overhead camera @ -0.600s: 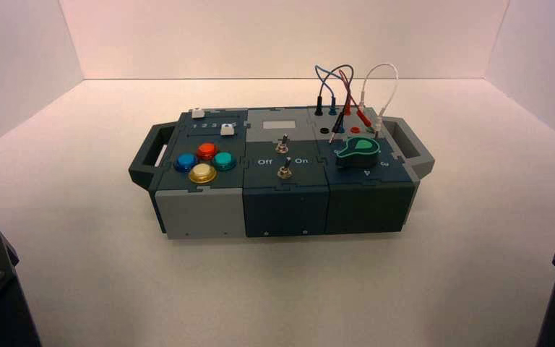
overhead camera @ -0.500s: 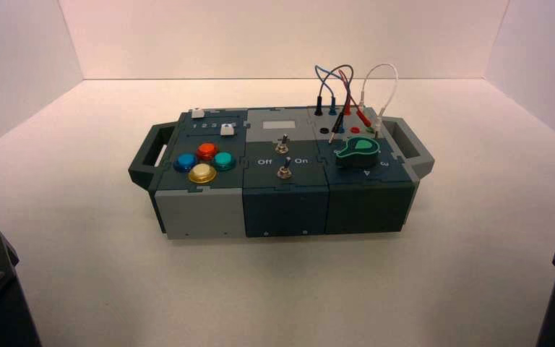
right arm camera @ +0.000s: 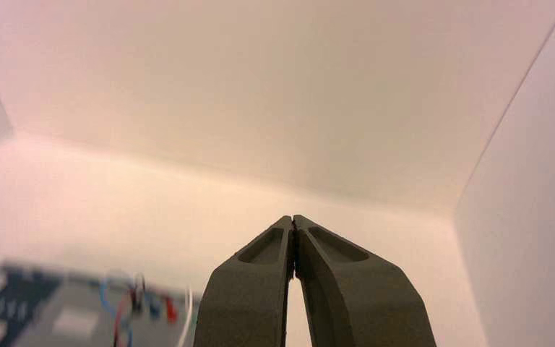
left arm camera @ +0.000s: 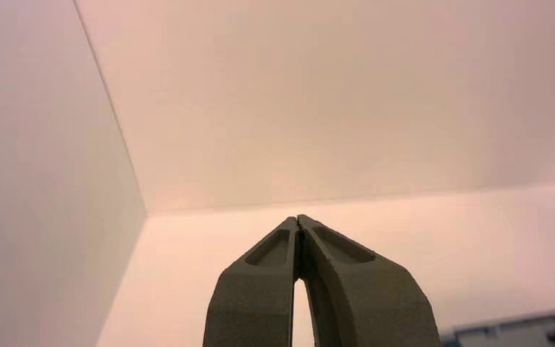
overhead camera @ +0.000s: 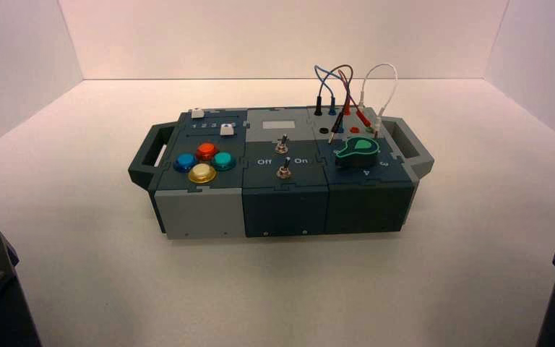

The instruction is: Move the box to the left.

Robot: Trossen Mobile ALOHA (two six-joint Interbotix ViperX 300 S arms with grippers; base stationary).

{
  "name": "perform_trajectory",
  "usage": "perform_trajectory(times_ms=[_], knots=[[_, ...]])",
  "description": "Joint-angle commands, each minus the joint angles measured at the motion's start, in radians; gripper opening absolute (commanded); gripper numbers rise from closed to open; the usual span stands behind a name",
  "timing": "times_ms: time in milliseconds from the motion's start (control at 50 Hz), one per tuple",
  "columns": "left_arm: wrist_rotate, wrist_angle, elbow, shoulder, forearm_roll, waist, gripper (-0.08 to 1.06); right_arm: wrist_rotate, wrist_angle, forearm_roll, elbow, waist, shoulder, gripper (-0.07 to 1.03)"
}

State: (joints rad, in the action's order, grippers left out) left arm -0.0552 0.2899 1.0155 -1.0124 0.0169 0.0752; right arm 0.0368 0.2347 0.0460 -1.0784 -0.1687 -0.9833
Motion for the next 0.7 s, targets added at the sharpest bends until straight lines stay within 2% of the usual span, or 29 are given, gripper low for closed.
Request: perform_trajectory(times_ms=[20, 160, 280, 400, 700], knots=[[-0.006, 0.041, -0.04, 0.017, -0.002, -0.003, -0.03, -0.003, 0.087, 0.0, 0.078, 0.005, 0.118, -0.02], [-0.018, 0.044, -0.038, 0.015, -0.002, -0.003, -0.03, -0.003, 0.172, 0.0, 0.129, 0.017, 0.268, -0.02], [-0.02, 0.032, -0.043, 0.02, -0.002, -0.002, -0.03, -0.006, 0.221, 0.0, 0.173, 0.077, 0.394, -0.02], [-0.017, 0.043, -0.051, 0.037, 0.003, 0.017, -0.03, -0.006, 0.249, 0.0, 0.196, 0.121, 0.466, -0.02], [-0.015, 0.222, -0.089, 0.16, 0.005, 0.137, -0.03, -0.006, 0.307, -0.005, 0.21, 0.121, 0.578, -0.02]])
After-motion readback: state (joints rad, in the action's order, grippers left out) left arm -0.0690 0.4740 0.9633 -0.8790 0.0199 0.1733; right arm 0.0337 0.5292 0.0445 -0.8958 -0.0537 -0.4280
